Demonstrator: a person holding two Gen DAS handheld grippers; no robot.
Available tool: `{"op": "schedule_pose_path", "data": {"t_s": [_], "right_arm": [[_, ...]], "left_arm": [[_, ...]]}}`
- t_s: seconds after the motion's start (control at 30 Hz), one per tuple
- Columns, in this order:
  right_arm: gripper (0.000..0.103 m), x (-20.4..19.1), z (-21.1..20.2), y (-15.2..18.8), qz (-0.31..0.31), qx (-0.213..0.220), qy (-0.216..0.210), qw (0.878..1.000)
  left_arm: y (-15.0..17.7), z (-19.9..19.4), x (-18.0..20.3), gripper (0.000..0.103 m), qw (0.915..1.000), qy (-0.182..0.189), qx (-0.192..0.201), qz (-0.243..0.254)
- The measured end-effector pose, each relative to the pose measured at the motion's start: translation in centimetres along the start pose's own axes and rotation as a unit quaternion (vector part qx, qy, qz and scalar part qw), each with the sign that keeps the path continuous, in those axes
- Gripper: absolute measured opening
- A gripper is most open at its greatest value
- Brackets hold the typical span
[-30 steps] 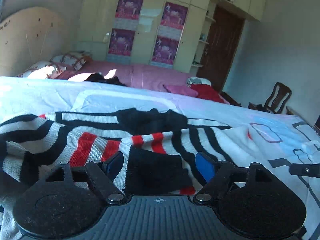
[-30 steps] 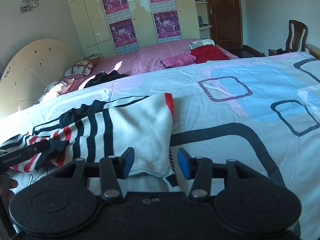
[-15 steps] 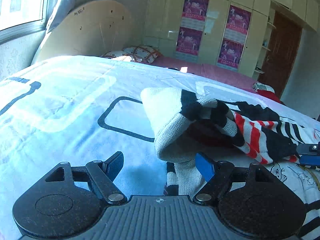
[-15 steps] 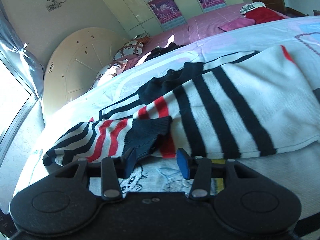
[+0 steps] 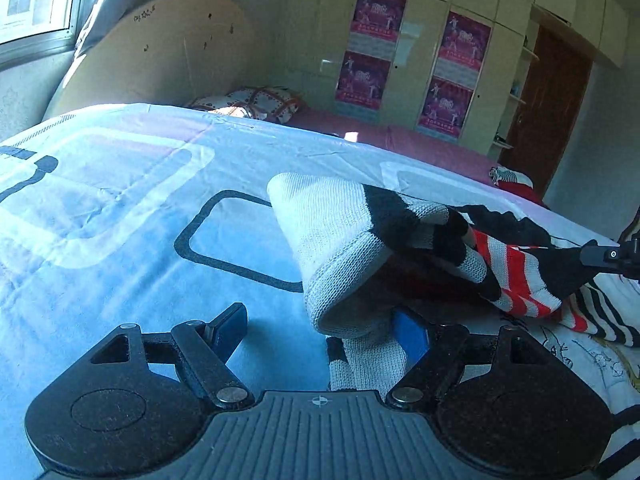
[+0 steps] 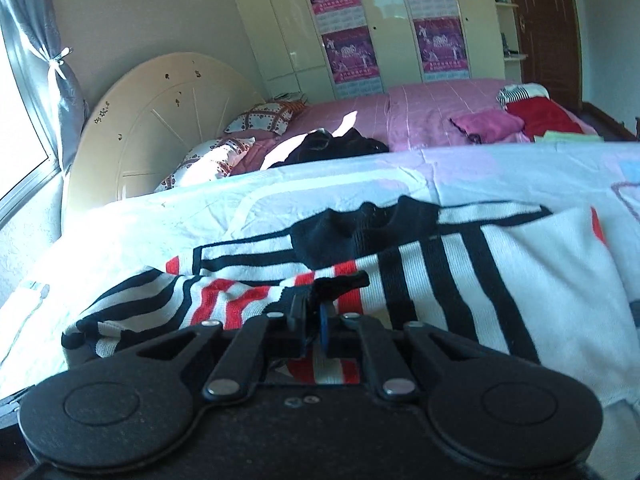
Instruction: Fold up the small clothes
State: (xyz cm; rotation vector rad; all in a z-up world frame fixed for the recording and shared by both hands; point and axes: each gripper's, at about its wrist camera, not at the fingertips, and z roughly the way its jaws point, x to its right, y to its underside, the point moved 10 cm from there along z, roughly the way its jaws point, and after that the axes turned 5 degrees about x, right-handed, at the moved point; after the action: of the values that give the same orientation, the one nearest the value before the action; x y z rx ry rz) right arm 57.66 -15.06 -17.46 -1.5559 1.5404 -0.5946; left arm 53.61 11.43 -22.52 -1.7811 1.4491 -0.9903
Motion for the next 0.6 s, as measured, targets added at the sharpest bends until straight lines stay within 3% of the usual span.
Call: {"op": "schedule_pose_path", "data": {"t_s": [0.07, 0.2, 0.3, 0.5, 0.6], "right_arm": [[0.007, -0.1, -0.7, -1.1, -0.017, 0.019, 0.000, 1.000], [0.007, 1.5, -3.0, -4.0, -0.041, 0.072, 0.008, 0.997], [0.007, 4.7, -4.4, -4.5, -0.041, 0.085, 0.028, 0.995], [0.002, 13.0, -1.9, 0.3, 0.013, 0.008, 0.095, 0.995], [0.002, 14.0, -2.2, 1.0, 0.026, 0.009, 0.092, 0.995]], "left_arm": [[0.4, 1.0, 0.0, 0.078, 0.9993, -0.023, -0.011, 0.029], [0.3, 0.7, -0.7, 0.078, 0.9997, -0.022, -0.002, 0.014], [0.5, 0.7, -0.7, 0.078, 0.9995, -0.026, -0.007, 0.016], [0.7, 1.0, -0.3, 0.078, 0.9989, -0.034, -0.013, 0.030], [0.6, 1.0, -0.3, 0.078, 0.9989, -0.033, -0.015, 0.031]]}}
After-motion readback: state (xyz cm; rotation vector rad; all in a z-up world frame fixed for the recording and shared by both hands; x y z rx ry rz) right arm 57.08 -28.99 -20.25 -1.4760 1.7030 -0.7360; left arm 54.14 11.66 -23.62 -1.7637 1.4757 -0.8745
